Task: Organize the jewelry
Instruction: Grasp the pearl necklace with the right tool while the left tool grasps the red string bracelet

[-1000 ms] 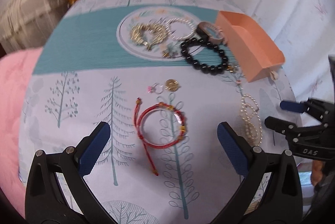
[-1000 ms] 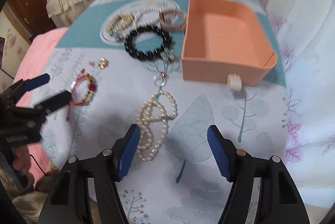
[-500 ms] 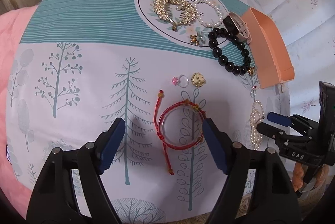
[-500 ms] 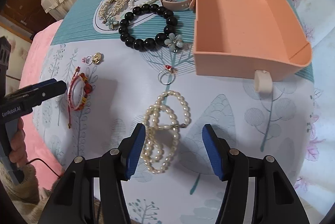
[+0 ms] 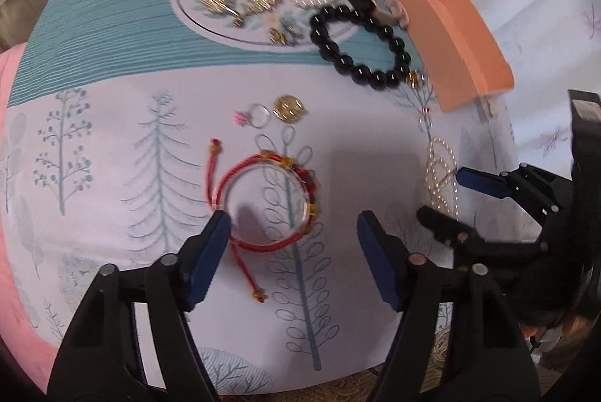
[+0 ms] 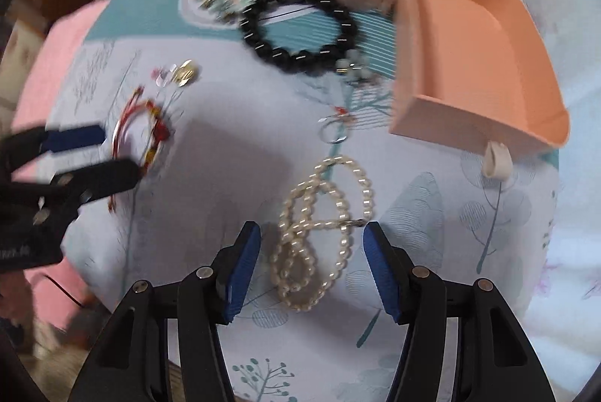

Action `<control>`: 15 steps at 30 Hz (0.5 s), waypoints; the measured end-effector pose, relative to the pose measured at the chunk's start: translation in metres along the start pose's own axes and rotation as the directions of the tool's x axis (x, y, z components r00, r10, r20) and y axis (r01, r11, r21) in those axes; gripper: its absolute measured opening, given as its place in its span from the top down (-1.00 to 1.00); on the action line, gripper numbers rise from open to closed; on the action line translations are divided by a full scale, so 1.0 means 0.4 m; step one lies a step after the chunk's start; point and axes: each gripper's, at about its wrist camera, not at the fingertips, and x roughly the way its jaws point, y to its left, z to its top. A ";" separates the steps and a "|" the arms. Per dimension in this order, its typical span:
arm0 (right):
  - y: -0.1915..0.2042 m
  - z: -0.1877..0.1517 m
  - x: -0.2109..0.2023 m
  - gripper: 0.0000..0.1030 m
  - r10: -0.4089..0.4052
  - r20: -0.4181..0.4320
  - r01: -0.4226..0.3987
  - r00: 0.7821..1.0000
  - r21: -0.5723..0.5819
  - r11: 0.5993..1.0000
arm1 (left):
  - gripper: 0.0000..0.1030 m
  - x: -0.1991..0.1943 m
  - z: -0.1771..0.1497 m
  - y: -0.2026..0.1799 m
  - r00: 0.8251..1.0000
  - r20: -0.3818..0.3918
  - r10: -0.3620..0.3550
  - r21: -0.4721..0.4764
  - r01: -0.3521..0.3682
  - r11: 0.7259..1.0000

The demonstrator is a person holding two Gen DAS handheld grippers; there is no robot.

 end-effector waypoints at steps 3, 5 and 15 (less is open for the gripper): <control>0.037 -0.016 0.001 -0.13 -0.037 0.036 0.040 0.999 -0.073 0.997 | -0.23 0.017 -0.003 -0.016 1.000 -0.012 0.010 0.018 -0.009 1.000; 0.037 -0.019 0.000 -0.12 -0.032 0.047 0.036 0.998 -0.083 0.996 | -0.23 0.026 -0.005 -0.024 1.000 -0.016 0.016 0.027 -0.016 1.000; -0.001 -0.022 -0.017 0.72 -0.020 0.091 0.027 0.996 -0.078 0.997 | -0.23 0.061 0.004 -0.083 0.998 -0.042 0.055 0.083 -0.052 0.995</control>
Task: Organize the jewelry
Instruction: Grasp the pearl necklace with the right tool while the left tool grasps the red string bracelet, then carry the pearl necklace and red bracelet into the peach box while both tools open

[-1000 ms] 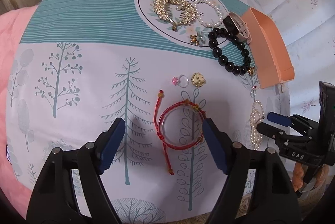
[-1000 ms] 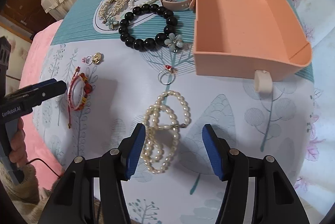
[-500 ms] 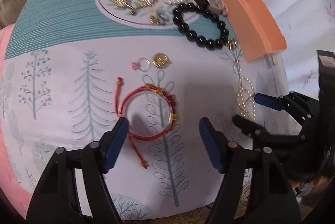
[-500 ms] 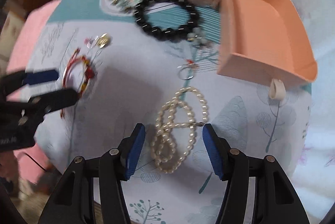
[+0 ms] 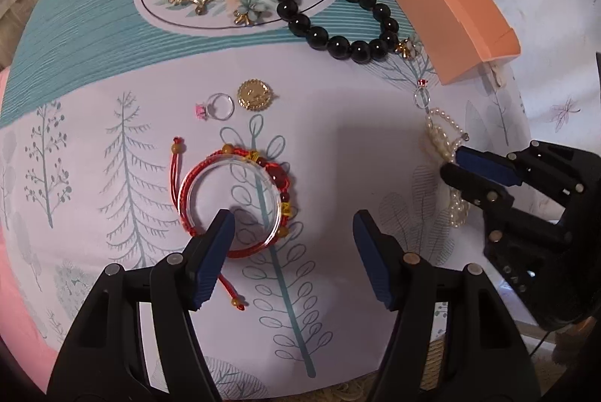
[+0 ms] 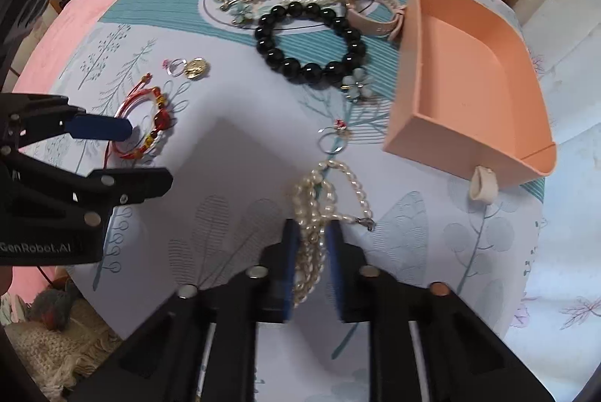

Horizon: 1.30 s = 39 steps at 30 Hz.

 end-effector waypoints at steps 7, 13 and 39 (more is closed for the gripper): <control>-0.080 -0.005 -0.023 0.90 0.082 0.024 -0.083 0.996 0.072 0.994 | 0.61 0.020 0.039 -0.058 0.999 0.022 0.046 0.027 -0.046 0.999; -0.107 0.001 -0.084 0.91 0.113 0.073 -0.120 0.991 0.096 0.988 | 0.85 0.029 0.065 -0.061 0.999 0.036 0.010 -0.003 -0.010 1.000; -0.304 0.135 -0.642 0.91 0.014 0.536 -0.154 0.844 0.219 0.964 | 0.85 -0.476 0.282 -0.207 0.899 0.435 -0.039 0.104 -0.007 0.995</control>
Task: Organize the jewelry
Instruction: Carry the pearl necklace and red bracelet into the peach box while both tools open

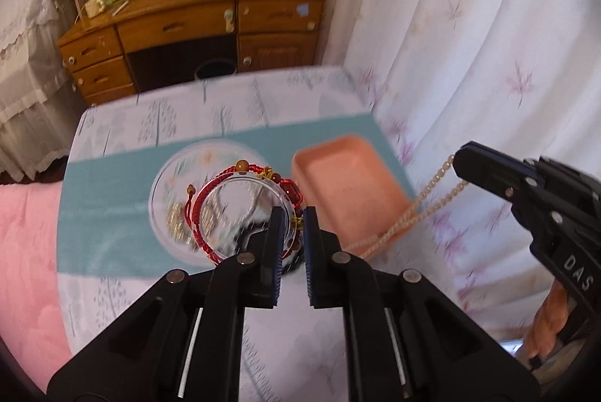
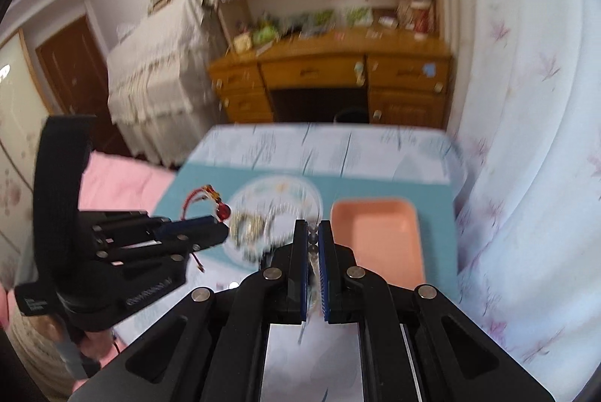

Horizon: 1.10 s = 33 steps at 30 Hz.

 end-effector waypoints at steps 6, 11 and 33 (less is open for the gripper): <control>-0.059 0.079 -0.039 0.91 -0.017 0.033 0.015 0.999 0.054 0.998 | 0.85 0.022 0.087 -0.038 0.997 0.022 -0.075 -0.006 0.075 0.997; -0.118 0.049 0.050 0.90 -0.030 -0.057 0.036 0.998 0.102 0.994 | 0.85 0.120 0.115 -0.066 0.990 -0.011 -0.141 -0.028 0.141 0.990; -0.284 -0.213 0.337 0.72 -0.070 -0.338 0.142 0.938 0.194 0.971 | 0.82 0.540 0.041 -0.175 0.968 -0.211 -0.136 0.012 0.141 0.990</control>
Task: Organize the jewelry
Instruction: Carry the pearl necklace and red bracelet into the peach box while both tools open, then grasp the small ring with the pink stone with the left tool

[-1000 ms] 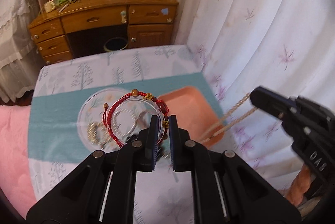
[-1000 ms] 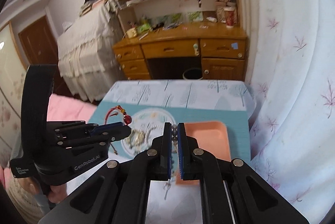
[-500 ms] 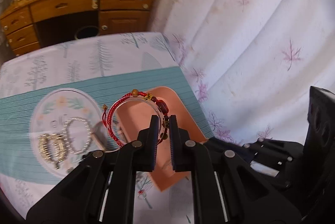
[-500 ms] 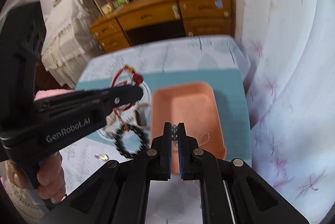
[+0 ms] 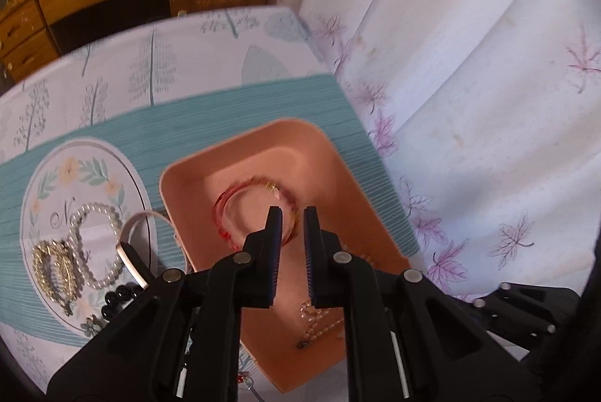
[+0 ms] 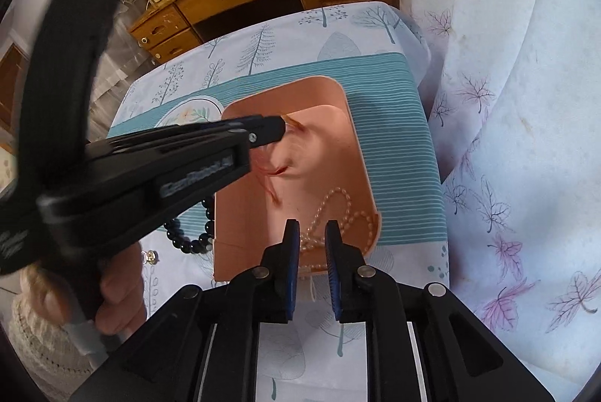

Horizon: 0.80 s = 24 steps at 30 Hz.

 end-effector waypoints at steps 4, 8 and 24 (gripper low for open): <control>0.012 -0.004 -0.020 0.68 -0.004 0.007 0.004 1.000 -0.021 1.000 | 0.67 0.009 -0.012 0.025 1.000 -0.024 0.013 -0.011 -0.013 1.000; 0.030 -0.004 -0.038 0.67 -0.002 0.012 0.002 1.000 -0.036 0.999 | 0.18 -0.015 -0.032 0.053 1.000 0.002 0.014 -0.019 -0.014 1.000; 0.083 -0.033 -0.039 0.34 -0.024 0.034 0.026 0.999 -0.057 0.998 | -0.01 -0.167 -0.167 0.145 0.997 0.058 0.053 -0.072 -0.049 0.996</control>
